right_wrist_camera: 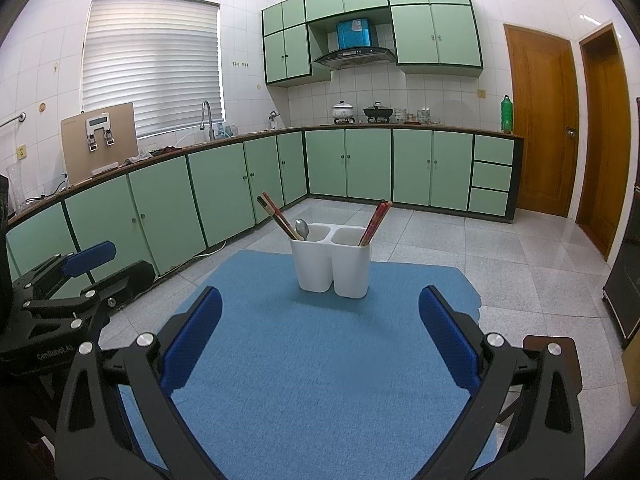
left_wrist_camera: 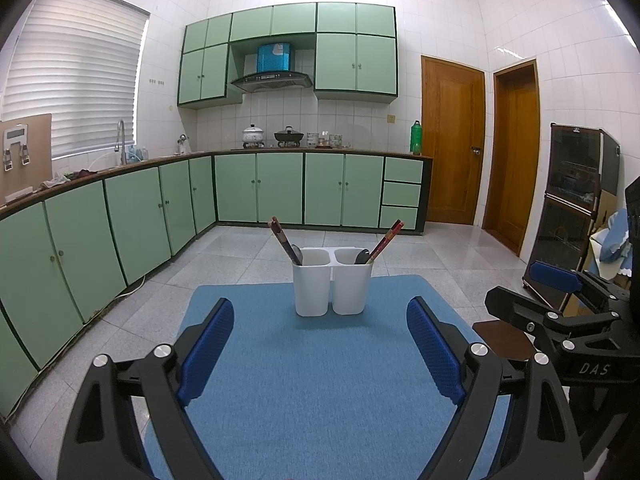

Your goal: Organize utensils

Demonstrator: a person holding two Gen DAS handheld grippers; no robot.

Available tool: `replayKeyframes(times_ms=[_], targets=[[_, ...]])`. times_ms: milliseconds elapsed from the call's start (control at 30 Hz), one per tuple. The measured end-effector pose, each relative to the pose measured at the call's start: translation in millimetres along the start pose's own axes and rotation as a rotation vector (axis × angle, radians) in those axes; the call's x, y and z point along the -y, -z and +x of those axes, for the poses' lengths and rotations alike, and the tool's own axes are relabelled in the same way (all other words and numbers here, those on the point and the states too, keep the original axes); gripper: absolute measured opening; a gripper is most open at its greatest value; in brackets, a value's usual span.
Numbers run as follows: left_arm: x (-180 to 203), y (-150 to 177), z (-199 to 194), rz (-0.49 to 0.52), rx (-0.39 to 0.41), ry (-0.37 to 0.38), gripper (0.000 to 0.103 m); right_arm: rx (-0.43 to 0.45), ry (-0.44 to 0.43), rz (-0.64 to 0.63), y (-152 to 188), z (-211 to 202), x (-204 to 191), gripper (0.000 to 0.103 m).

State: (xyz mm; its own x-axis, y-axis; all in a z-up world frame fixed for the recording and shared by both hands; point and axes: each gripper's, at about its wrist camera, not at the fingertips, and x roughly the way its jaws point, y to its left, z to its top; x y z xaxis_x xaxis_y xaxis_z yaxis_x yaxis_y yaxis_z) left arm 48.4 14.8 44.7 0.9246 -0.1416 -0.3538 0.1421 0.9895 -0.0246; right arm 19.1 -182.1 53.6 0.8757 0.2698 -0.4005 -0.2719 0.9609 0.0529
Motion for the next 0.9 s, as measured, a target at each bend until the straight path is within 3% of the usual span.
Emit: replayKeyframes(times_ms=[900], targets=[[-2.4, 2.6, 8.9, -0.013, -0.025, 0.014, 0.086, -0.021, 0.004, 0.005, 11.7, 8.3, 2.3, 0.096]])
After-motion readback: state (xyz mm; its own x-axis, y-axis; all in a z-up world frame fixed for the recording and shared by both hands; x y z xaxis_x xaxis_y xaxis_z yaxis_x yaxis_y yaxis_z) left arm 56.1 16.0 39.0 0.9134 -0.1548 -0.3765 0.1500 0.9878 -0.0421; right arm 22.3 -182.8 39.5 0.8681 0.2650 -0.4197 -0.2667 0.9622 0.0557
